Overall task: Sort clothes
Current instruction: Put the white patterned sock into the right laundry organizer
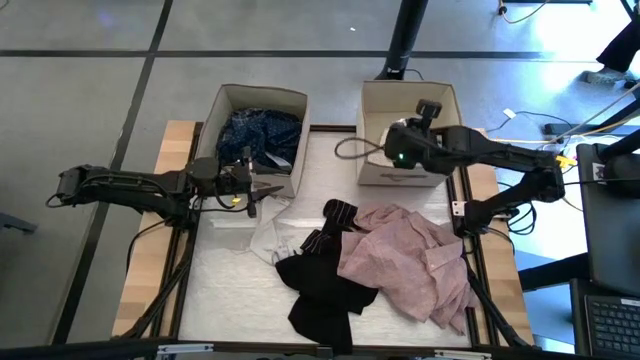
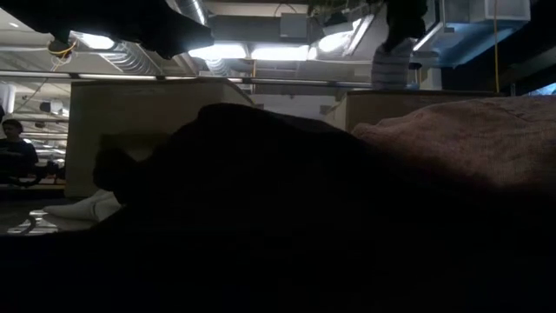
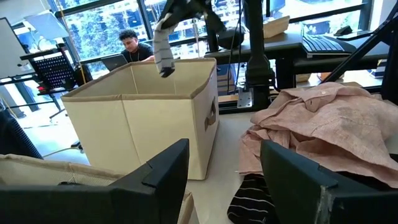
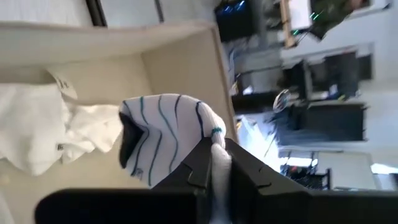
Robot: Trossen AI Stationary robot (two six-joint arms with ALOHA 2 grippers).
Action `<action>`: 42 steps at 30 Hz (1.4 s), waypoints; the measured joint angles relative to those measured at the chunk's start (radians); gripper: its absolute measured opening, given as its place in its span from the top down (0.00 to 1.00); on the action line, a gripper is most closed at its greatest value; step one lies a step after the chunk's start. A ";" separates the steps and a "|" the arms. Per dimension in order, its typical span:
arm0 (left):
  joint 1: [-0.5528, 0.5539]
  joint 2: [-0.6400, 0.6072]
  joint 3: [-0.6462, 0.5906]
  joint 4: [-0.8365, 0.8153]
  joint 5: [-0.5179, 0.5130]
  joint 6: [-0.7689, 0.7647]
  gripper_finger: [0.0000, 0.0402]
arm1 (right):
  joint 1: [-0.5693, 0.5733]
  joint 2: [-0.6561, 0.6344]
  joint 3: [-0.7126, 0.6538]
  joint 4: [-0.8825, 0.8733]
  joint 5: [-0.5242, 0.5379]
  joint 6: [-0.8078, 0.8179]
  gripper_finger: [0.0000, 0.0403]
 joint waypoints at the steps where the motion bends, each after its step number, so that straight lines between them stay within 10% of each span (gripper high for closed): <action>1: 0.000 0.000 0.000 0.000 0.000 0.000 0.53 | -0.022 0.003 0.000 0.000 -0.018 0.000 0.92; 10: 0.000 0.000 0.000 0.000 0.000 0.000 0.53 | -0.140 0.005 0.000 0.003 -0.156 -0.059 0.87; 23: 0.000 0.000 0.000 0.000 0.000 -0.012 0.53 | -0.142 0.005 -0.001 0.044 -0.455 -0.080 0.46; 42: 0.000 0.000 0.000 0.000 0.000 -0.012 0.53 | 0.189 0.287 -0.002 0.560 -0.583 -0.332 0.40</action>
